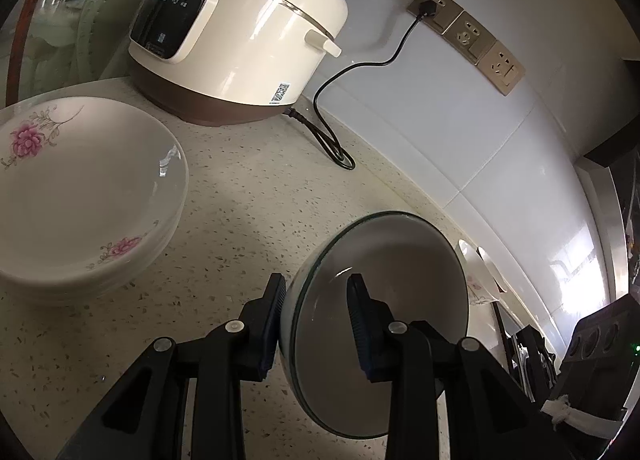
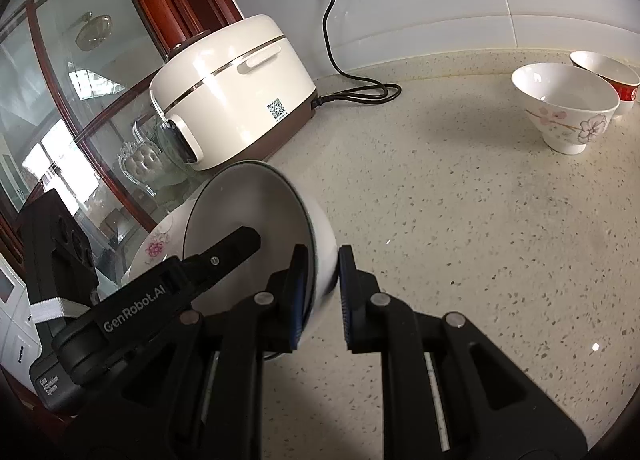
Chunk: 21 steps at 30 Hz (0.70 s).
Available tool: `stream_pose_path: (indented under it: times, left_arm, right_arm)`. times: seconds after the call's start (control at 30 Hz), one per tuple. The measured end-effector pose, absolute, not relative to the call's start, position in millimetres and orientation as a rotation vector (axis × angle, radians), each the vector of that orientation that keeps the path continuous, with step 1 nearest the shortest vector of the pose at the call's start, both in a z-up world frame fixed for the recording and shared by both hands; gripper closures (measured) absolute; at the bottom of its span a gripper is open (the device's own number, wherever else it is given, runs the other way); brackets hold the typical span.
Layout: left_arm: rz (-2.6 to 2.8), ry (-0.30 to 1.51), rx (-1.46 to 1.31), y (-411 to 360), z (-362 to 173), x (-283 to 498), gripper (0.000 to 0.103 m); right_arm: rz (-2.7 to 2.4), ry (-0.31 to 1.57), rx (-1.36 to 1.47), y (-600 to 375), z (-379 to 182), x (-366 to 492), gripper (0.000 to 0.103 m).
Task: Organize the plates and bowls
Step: 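Carry the large bowl with both grippers toward the plate stack, then lower the bowl onto the counter beside the plates and open both grippers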
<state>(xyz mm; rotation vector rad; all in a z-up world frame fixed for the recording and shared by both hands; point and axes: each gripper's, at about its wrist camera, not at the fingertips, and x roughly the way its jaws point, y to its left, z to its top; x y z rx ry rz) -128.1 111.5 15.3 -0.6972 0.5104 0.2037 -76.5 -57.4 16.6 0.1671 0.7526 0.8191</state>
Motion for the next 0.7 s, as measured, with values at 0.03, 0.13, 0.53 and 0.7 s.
stream_pose_path:
  times: [0.03,0.13,0.53,0.7]
  left_arm:
    - [0.208,0.51,-0.698,112,15,-128,0.071]
    - [0.221,0.512,-0.702,113,14,-130,0.071]
    - [0.291,0.492,-0.714,119,13,-136,0.052]
    - [0.31,0.475,-0.714,120,13,-139,0.04]
  right_arm:
    - [0.819,0.755,0.165,-57,16,-77,0.085]
    - [0.821,0.764,0.159,-55,16,-76,0.085]
    - [0.837,0.775,0.153,-46,14,-74,0.082]
    - [0.832,0.783,0.164,-46,14,-72,0.079]
